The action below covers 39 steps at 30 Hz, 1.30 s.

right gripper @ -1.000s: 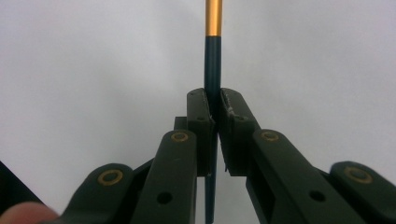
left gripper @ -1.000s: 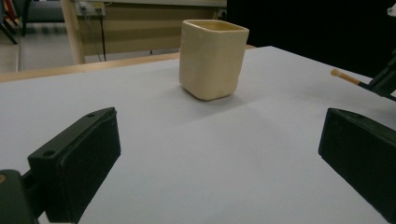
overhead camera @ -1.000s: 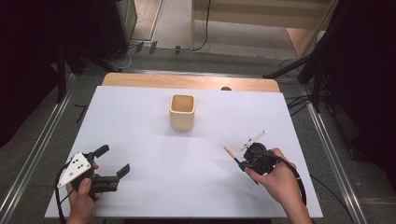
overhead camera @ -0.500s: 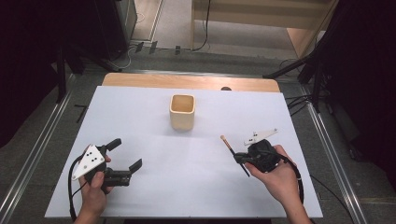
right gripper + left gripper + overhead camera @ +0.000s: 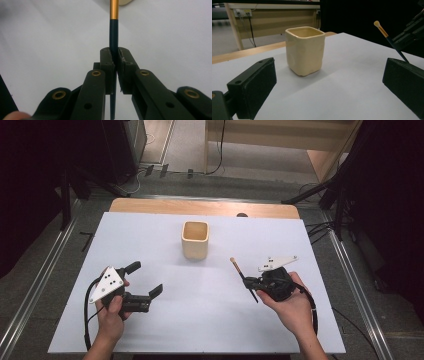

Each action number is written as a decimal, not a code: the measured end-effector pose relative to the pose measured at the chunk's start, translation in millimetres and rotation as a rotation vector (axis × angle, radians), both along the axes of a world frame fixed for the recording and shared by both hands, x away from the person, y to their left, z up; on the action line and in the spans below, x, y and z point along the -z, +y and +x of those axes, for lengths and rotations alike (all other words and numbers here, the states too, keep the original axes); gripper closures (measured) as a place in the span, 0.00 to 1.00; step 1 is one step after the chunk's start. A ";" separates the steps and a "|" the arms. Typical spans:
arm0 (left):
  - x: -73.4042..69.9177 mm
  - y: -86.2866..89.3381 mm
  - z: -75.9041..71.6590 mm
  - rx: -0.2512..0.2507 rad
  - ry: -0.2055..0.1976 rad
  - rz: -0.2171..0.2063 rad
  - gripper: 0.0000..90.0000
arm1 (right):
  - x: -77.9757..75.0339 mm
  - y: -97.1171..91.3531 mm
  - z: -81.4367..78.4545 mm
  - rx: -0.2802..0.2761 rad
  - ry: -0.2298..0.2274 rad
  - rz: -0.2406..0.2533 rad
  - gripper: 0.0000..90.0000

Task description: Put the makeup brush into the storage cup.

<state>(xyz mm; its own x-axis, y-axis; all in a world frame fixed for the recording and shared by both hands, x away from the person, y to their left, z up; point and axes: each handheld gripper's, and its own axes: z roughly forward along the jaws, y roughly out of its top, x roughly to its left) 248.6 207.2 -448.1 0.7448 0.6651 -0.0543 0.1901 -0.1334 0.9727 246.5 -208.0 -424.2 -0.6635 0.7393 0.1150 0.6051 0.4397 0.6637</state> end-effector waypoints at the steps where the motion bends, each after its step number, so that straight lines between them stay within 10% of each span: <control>1: -0.5 -1.8 0.7 0.002 -0.002 0.002 0.00 | -0.2 0.2 0.6 -0.004 -0.007 0.005 0.94; 39: -20.4 -70.2 29.7 0.215 0.068 -0.080 0.00 | -11.5 29.6 4.6 -0.043 -0.232 0.198 0.94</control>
<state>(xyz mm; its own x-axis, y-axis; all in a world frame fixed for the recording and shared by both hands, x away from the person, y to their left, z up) 278.3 137.0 -427.6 0.8615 0.4833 -0.1554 0.2309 -0.1004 0.9678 251.1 -178.4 -412.8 -0.7189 0.6885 0.0959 0.4112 0.3099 0.8572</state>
